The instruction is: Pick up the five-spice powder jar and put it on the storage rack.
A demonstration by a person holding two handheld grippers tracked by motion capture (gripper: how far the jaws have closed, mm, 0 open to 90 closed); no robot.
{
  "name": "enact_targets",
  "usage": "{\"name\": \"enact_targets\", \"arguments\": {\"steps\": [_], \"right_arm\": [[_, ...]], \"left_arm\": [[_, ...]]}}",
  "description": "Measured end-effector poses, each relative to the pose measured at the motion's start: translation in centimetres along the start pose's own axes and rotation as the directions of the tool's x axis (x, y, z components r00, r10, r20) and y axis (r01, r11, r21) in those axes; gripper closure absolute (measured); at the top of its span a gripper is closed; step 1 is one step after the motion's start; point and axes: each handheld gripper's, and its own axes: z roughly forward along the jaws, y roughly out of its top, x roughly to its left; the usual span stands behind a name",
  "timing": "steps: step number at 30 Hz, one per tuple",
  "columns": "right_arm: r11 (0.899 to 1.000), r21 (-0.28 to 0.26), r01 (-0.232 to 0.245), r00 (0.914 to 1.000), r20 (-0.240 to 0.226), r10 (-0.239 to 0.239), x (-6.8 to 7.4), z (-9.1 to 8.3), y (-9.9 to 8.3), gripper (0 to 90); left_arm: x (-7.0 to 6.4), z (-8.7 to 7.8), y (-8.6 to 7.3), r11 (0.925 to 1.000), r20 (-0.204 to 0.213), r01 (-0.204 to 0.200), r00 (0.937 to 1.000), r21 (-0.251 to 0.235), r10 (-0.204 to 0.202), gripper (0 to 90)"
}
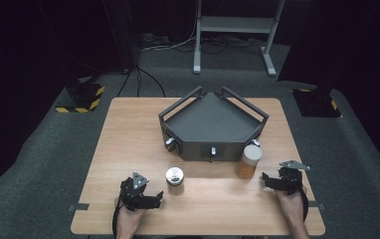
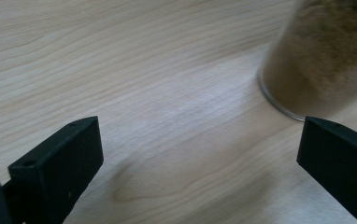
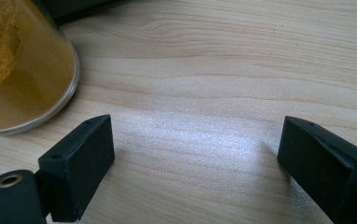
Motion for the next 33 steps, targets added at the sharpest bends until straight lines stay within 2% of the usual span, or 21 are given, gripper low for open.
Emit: {"name": "enact_targets", "arguments": {"steps": [7, 13, 22, 28, 33], "right_arm": [[1.0, 0.0, 0.0, 1.0, 0.0, 0.0, 0.0, 0.0, 0.0, 10.9], [1.0, 0.0, 0.0, 1.0, 0.0, 0.0, 0.0, 0.0, 0.0, 10.9], [1.0, 0.0, -0.001, 1.0, 0.0, 0.001, 0.0, 0.0, 0.0, 10.9], [1.0, 0.0, 0.0, 1.0, 0.0, 0.0, 0.0, 0.0, 0.0, 10.9], [1.0, 0.0, 0.0, 1.0, 0.0, 0.0, 0.0, 0.0, 0.0, 10.9]], "left_arm": [[-1.0, 0.3, 0.4, 0.999, 0.047, -0.045, 0.9979, 0.004, 0.044, 0.5], [-1.6, 0.9, 0.7, 0.9978, 0.071, -0.065, 0.9954, 0.008, 0.065, 0.5], [-2.2, 1.5, 0.9, 0.9969, 0.096, -0.079, 0.9923, -0.002, 0.079, 0.8], [-2.7, 1.9, 1.0, 0.9972, 0.1, -0.073, 0.9923, -0.019, 0.074, 1.0], [-3.1, 2.3, 1.4, 0.9959, 0.102, -0.082, 0.9912, -0.039, 0.085, 1.2]]}}
